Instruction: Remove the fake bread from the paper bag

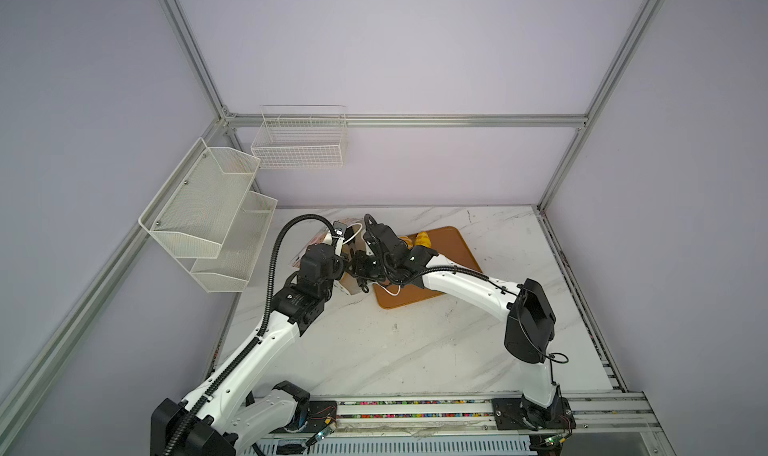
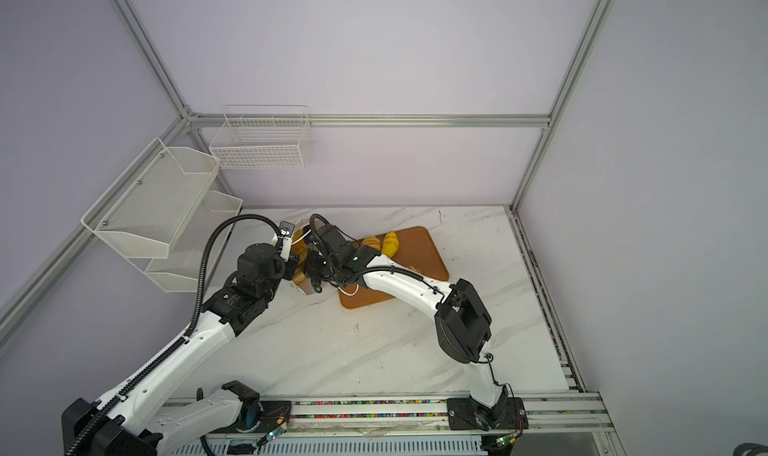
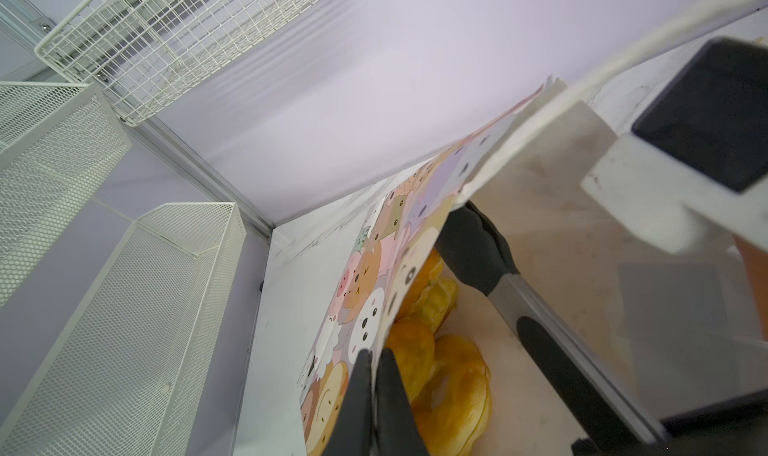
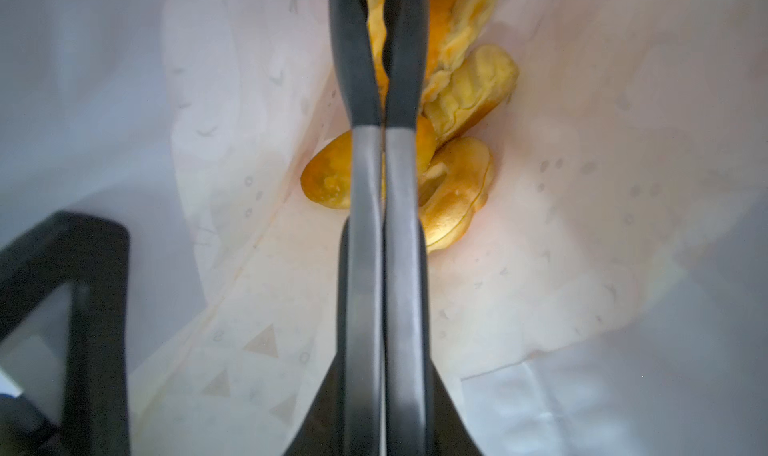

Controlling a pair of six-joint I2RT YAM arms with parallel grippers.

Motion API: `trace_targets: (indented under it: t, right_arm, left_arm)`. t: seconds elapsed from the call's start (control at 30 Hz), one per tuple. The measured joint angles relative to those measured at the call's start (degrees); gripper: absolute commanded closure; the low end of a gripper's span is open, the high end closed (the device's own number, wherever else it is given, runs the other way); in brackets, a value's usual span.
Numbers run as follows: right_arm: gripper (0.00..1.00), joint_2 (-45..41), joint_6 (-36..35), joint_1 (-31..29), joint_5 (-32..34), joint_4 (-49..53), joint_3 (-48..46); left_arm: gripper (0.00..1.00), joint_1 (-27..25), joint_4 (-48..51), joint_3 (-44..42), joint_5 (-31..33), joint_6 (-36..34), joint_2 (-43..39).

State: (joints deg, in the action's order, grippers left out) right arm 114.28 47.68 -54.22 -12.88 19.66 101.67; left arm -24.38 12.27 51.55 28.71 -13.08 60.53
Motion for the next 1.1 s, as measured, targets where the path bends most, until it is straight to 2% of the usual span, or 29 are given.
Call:
trace_targets:
  t: [0.57,0.9,1.1]
  right_arm:
    - [1.00,-3.0,-3.9,1.7,-3.9,6.0,-2.9]
    - [0.69,-2.8,-2.7,1.7,-6.8,6.0,-2.9]
    - [0.62,-1.4,-1.2,1.7,-7.6,6.0,-2.1]
  left_arm:
    - [1.00,0.0,0.5,0.0,0.1,-3.0,1.2]
    - [1.00,0.0,0.4,0.0,-0.3,-3.0,1.4]
    - [1.00,0.0,0.6,0.0,-0.9,-3.0,1.3]
